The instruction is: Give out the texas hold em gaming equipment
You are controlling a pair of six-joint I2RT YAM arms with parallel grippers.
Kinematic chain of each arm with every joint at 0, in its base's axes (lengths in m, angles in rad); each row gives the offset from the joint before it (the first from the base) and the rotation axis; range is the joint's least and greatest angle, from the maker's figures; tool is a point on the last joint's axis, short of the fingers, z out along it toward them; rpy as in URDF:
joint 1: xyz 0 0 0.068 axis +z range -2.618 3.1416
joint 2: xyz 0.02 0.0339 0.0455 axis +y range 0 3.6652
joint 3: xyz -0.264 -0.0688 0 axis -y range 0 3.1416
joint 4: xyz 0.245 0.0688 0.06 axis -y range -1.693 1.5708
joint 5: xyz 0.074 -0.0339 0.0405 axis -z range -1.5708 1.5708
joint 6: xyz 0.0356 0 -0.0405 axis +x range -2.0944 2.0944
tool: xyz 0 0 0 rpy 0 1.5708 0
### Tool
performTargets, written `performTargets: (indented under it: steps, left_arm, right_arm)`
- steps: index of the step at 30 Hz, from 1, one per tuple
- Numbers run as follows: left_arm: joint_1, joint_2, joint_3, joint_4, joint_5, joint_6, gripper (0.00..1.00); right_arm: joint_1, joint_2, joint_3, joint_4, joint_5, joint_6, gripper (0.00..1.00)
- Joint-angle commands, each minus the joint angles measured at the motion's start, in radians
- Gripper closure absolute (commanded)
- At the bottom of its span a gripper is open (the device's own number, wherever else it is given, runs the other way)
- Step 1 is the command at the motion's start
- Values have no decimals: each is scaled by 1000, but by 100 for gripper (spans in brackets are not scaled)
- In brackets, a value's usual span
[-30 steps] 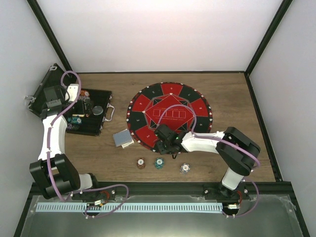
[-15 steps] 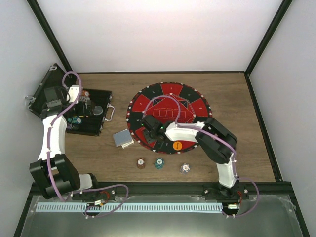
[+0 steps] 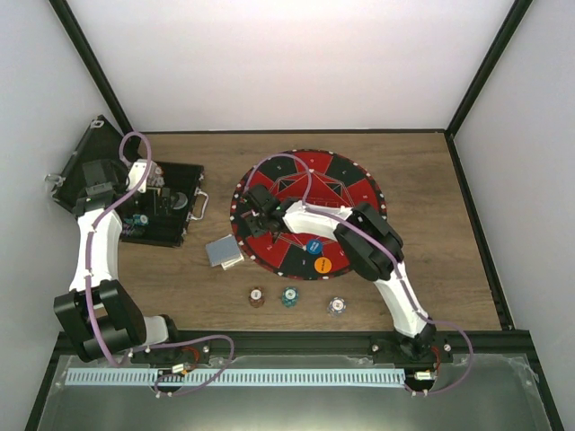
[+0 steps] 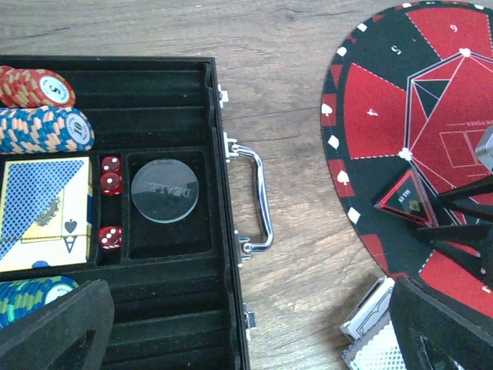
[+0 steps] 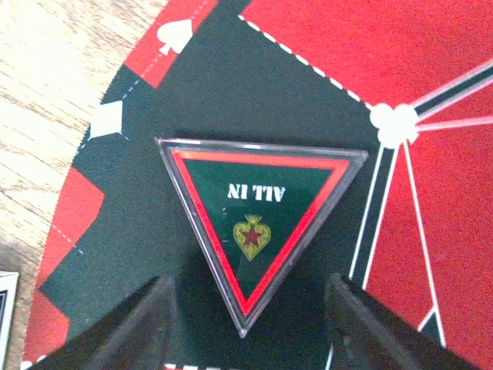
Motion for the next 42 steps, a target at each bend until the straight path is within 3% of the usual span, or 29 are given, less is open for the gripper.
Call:
performTargets:
  steps: [1, 4, 10, 16, 23, 42]
  left_arm:
    - [4, -20, 12, -27, 54, 35, 0]
    - [2, -17, 16, -35, 81, 39, 0]
    - [2, -14, 20, -42, 116, 35, 0]
    - [1, -14, 35, -47, 135, 30, 0]
    - [1, -13, 49, -65, 152, 32, 0]
    - [1, -18, 58, -104, 146, 90, 0]
  right_arm:
    - [-6, -80, 4, -55, 8, -3, 37]
    - [-10, -173, -61, -83, 50, 14, 26]
    - [-51, -422, -352, -90, 74, 79, 18]
    - [-90, -627, -632, -82, 61, 120, 17]
    - [-92, -647, -724, -56, 27, 131, 21]
    - [-92, -493, -664, -13, 68, 117, 59]
